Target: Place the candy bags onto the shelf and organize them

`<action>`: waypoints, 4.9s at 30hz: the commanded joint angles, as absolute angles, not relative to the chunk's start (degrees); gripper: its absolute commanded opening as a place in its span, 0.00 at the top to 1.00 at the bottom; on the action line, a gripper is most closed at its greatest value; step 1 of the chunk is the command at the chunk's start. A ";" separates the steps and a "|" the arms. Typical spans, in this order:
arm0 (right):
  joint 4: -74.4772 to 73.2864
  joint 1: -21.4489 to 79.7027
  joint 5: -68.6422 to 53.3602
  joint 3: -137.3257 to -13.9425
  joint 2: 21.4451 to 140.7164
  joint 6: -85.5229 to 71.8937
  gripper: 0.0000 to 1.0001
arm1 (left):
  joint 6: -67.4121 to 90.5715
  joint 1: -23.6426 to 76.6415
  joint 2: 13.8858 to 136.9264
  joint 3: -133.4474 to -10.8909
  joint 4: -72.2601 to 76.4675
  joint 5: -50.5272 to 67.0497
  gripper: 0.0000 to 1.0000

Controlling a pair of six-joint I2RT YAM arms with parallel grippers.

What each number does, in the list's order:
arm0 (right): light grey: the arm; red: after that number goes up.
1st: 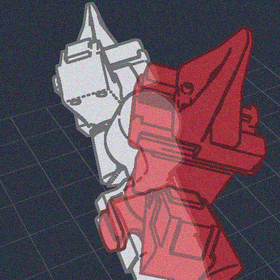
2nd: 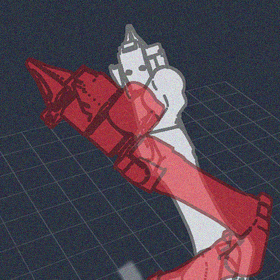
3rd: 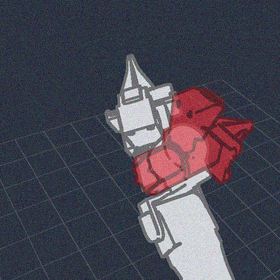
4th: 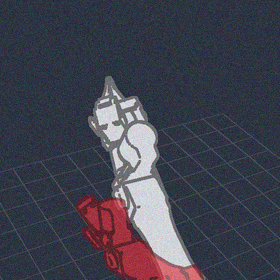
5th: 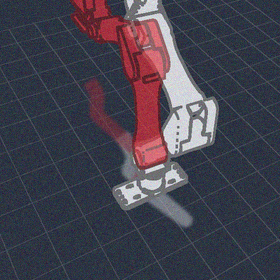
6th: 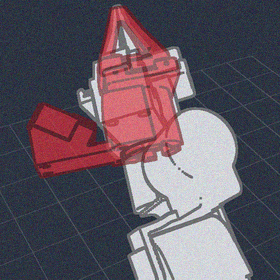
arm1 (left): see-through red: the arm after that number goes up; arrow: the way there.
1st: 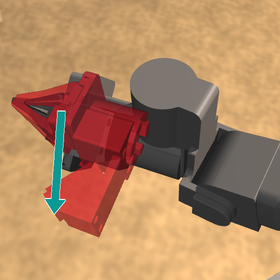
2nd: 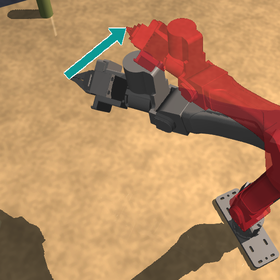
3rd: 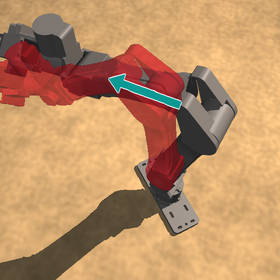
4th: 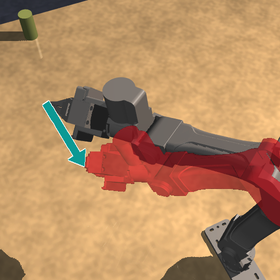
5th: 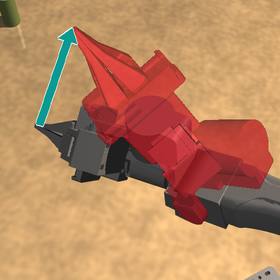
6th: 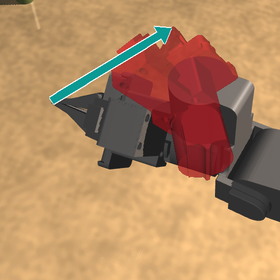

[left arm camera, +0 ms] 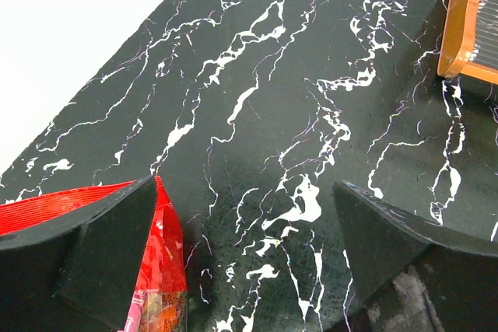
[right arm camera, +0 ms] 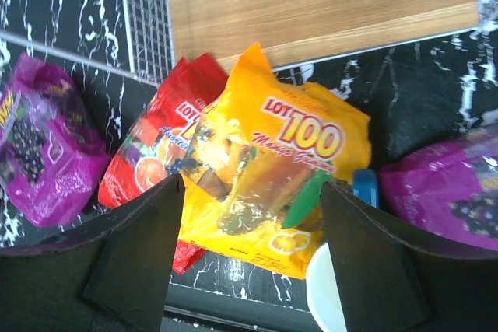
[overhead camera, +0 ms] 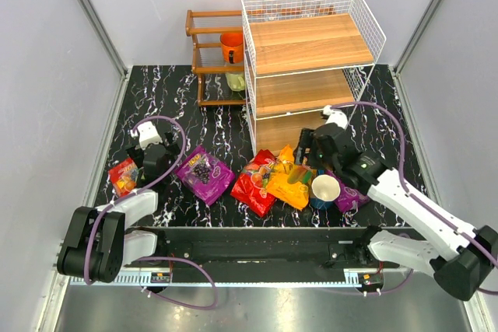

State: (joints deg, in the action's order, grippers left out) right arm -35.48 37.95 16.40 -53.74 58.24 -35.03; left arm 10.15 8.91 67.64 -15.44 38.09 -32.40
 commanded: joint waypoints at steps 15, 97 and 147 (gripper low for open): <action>-29.00 50.18 25.05 -52.56 76.02 -37.87 0.11 | 10.28 9.05 68.29 -18.37 39.11 -33.22 0.01; -36.64 64.34 21.18 -71.41 66.80 -40.97 1.00 | 10.37 8.96 69.08 -19.34 37.18 -33.22 0.01; -32.43 39.03 32.53 -147.84 102.22 42.80 1.00 | 10.02 8.97 70.05 -20.92 35.16 -32.52 0.01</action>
